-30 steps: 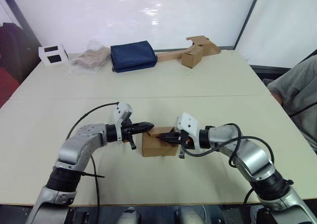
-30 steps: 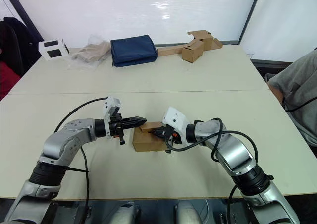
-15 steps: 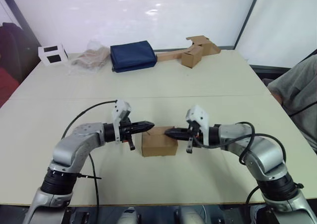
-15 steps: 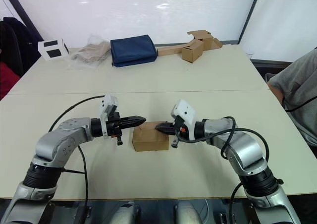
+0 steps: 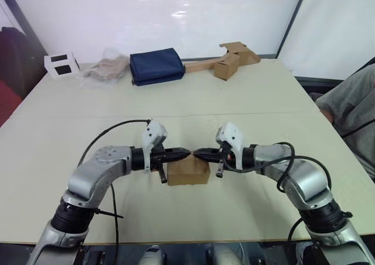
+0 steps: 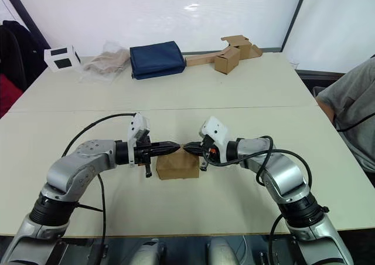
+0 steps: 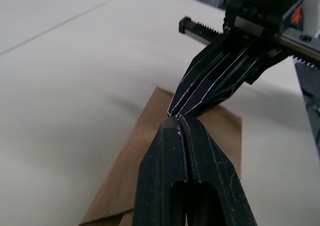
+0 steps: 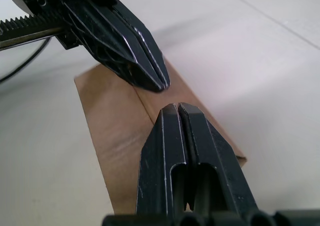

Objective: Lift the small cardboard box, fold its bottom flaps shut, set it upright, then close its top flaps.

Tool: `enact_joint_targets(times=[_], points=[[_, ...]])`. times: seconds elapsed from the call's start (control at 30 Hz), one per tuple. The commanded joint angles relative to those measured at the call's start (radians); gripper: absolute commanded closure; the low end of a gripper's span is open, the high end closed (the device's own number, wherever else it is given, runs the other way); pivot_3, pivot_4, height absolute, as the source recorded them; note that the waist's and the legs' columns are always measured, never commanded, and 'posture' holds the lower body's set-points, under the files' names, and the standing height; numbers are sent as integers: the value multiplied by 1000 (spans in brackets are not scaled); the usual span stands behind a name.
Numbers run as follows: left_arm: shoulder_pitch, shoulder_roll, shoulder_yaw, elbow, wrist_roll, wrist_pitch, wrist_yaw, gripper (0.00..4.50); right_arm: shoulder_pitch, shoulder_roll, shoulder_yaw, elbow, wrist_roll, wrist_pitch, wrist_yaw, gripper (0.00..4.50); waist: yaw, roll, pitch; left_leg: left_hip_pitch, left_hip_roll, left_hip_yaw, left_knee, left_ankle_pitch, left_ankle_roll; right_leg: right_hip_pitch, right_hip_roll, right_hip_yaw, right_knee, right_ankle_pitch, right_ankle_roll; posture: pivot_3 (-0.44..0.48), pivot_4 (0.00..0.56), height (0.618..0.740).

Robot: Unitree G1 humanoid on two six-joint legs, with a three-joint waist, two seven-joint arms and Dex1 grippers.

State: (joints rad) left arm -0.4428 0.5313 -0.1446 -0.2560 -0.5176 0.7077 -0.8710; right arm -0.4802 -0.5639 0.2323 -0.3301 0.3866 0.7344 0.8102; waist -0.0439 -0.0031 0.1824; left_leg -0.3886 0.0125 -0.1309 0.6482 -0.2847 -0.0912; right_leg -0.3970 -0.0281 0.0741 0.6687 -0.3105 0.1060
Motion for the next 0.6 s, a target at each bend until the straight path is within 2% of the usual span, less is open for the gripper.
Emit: enact_joint_targets(times=[0.03,0.33,0.43,0.5,0.6], points=[[2,13,-4,-11,15,-17,-10,4485,-15,-2,14,-3,-25,-30,7,4500,0,0,0,0,0,0,0,0,0,0,0,0,0,0,0,0,150,740],[24,19,4,-15,34,-28,-11,4485,-1,-4,29,11,-60,-66,19,4500,0,0,0,0,0,0,0,0,0,0,0,0,0,0,0,0,150,740],[18,-17,106,-20,-26,-27,34,4485,13,26,-43,-12,10,-106,41,4500,1,0,0,0,0,0,0,0,0,0,0,0,0,0,0,0,150,740],[5,-31,214,-30,-62,-11,109,4485,22,57,-143,-45,106,-102,36,4500,1,0,0,0,0,0,0,0,0,0,0,0,0,0,0,0,150,740],[15,27,342,3,-129,12,90,4485,22,68,-292,-58,237,-49,8,4500,-2,0,0,0,0,0,0,0,0,0,0,0,0,0,0,0,150,740]])
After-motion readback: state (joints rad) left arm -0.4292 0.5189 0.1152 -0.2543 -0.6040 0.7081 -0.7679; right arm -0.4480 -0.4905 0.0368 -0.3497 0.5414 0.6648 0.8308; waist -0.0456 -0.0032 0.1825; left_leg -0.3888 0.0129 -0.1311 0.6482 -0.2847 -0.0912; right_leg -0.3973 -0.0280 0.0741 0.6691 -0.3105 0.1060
